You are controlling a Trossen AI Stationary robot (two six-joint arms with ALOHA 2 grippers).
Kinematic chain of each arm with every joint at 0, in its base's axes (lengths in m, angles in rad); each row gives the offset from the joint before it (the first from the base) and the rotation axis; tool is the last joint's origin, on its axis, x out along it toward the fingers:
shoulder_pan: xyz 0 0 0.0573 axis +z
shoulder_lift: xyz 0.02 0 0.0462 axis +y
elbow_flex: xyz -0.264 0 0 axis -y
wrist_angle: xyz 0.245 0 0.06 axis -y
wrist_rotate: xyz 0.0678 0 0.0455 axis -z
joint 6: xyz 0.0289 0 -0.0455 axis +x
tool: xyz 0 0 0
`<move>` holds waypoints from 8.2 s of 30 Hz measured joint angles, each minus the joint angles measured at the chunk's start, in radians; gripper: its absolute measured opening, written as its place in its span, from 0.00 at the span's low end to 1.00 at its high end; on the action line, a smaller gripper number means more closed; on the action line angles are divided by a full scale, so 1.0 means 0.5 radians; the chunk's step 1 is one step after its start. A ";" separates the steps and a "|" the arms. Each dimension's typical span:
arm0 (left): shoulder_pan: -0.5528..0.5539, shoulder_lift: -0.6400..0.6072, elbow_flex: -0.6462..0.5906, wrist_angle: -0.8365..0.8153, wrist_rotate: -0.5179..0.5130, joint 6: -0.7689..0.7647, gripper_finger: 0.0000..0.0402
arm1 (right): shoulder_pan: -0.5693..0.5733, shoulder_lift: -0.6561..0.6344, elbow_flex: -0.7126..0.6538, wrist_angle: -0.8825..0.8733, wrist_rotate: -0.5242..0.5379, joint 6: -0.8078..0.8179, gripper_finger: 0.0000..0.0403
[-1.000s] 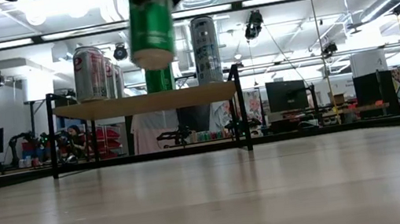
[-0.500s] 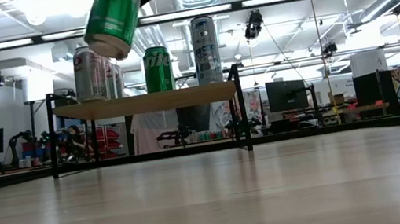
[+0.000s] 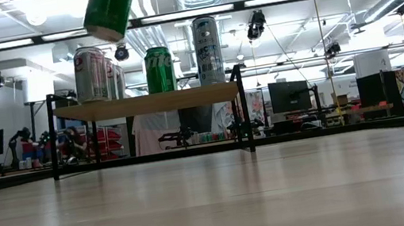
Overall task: Place canned beverage on shelf
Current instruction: Put the green soda can aligned with the other green soda cans on the shelf
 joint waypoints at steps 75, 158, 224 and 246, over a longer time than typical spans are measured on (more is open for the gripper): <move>0.217 0.552 -0.214 0.963 0.557 0.108 0.70 | 0.337 -0.113 -0.040 0.307 0.173 -0.595 0.91; 0.286 0.942 -0.421 1.920 0.856 0.121 0.70 | 0.125 -0.439 -1.717 2.908 -0.657 -1.151 0.91; 0.330 -0.152 -0.363 0.795 0.712 -0.278 0.80 | -0.305 -0.422 -1.809 2.672 0.023 -0.241 0.71; 0.330 -0.687 -0.339 0.378 0.697 -0.367 0.80 | -0.310 -0.296 -1.807 2.787 0.449 -0.119 0.71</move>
